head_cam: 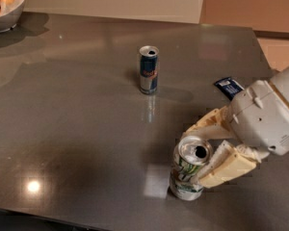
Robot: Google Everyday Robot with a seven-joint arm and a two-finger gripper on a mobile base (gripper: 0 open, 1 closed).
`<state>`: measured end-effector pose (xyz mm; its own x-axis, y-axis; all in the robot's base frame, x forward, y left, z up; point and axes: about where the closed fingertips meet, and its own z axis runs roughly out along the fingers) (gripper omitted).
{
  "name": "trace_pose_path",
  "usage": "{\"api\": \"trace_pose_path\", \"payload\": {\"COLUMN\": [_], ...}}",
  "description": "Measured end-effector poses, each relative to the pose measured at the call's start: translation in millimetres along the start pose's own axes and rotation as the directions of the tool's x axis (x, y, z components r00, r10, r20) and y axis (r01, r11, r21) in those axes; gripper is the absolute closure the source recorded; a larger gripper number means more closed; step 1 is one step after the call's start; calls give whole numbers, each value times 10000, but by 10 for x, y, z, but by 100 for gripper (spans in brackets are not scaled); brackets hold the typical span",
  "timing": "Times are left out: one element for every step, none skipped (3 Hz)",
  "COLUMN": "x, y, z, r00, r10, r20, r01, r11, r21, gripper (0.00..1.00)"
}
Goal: Knock 7up can over
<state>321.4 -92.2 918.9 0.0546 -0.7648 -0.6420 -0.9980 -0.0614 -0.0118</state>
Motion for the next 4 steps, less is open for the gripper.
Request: {"api": "trace_pose_path", "payload": {"x": [-102, -44, 109, 234], "y": [-177, -379, -615, -816], "z": [-109, -180, -230, -223], "r00": [9918, 9538, 8932, 8404], "r10": [235, 193, 122, 37], "r20": [-1255, -2998, -4496, -5419], "r01": [-234, -220, -130, -42], "r11": [9997, 9997, 9999, 10000], "r21": [28, -58, 13, 3], "gripper": [100, 100, 100, 82]}}
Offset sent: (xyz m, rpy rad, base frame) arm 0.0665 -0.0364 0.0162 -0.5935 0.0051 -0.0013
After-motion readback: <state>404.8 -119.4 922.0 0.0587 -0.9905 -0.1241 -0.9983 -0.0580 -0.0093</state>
